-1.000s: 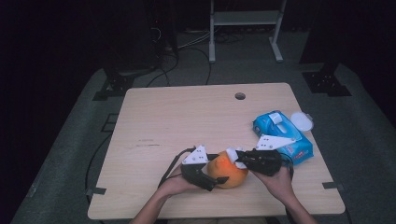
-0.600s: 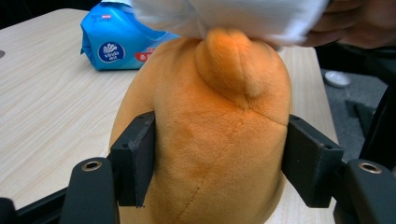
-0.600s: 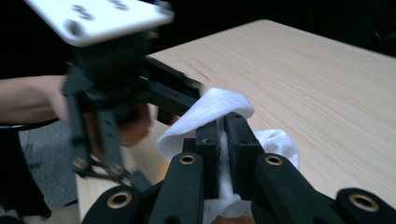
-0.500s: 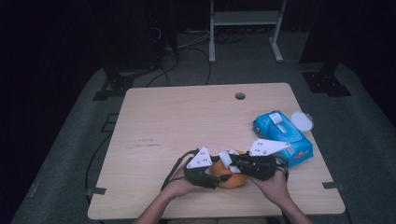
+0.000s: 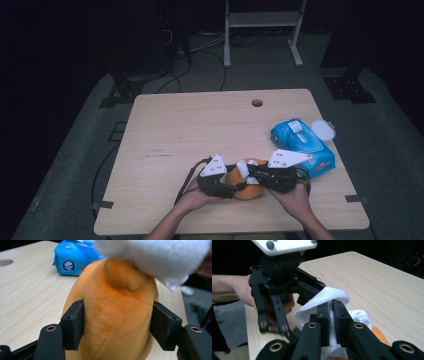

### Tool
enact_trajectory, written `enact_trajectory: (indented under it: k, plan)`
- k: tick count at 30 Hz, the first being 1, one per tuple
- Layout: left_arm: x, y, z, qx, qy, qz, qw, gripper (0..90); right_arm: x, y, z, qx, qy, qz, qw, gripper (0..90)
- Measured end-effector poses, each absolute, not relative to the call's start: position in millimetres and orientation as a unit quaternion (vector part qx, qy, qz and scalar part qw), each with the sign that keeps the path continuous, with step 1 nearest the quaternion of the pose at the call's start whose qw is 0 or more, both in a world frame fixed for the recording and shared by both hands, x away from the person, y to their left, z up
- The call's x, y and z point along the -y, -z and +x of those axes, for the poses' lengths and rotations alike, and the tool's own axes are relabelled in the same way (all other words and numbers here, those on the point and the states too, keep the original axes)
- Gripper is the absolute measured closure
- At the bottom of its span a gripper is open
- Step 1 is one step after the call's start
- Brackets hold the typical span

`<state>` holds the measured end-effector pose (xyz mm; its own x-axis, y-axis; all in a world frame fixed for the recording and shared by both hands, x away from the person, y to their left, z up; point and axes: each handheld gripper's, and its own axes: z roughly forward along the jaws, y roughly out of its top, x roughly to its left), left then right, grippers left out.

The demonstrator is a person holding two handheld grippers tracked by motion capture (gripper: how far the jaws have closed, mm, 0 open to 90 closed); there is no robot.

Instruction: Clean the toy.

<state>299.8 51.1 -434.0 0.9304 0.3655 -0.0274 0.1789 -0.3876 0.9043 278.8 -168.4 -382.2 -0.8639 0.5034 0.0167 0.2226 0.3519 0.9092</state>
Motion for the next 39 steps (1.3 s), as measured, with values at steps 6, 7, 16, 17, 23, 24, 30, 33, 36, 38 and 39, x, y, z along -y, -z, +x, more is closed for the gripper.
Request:
enact_trajectory:
  k: [6,7,16,17,23,24,30,33,36,38,39]
  plan:
    - [-44.8,433.8,291.8,-0.137,-0.113,0.836,0.520,34.5,169.7,380.9,283.0,-0.812,-0.514,0.239,0.137,84.0]
    - [-44.5,433.6,292.0,-0.136,-0.116,0.836,0.519,34.9,171.3,381.5,284.8,-0.812,-0.513,0.242,0.136,84.1]
    - [-43.8,434.6,291.7,-0.129,-0.110,0.839,0.518,35.1,177.9,383.2,286.5,-0.810,-0.516,0.250,0.122,84.0]
    - [-43.8,434.8,291.3,-0.127,-0.111,0.839,0.517,35.1,174.5,382.7,284.2,-0.813,-0.514,0.244,0.124,84.0]
    - [-51.9,435.2,298.5,-0.152,-0.098,0.830,0.527,37.2,179.4,384.6,288.8,-0.807,-0.518,0.251,0.131,83.9]
    - [-54.3,435.9,301.0,-0.159,-0.092,0.828,0.530,37.3,182.0,386.0,290.0,-0.804,-0.520,0.258,0.128,83.9]
    - [-67.4,438.4,312.3,-0.198,-0.065,0.812,0.545,37.9,183.7,388.0,287.7,-0.798,-0.527,0.258,0.139,83.8]
    - [-74.6,439.6,318.1,-0.223,-0.052,0.800,0.555,38.0,183.5,388.5,287.1,-0.801,-0.523,0.256,0.142,83.8]
    - [-78.3,439.9,320.8,-0.228,-0.042,0.795,0.560,35.4,189.3,392.9,292.7,-0.800,-0.517,0.271,0.142,83.9]
    - [-76.9,438.0,320.6,-0.221,-0.040,0.797,0.560,29.0,191.7,395.8,295.9,-0.795,-0.523,0.278,0.130,83.9]
    - [-76.9,438.0,320.6,-0.221,-0.040,0.797,0.560,24.6,190.4,396.2,295.5,-0.795,-0.523,0.278,0.132,83.9]
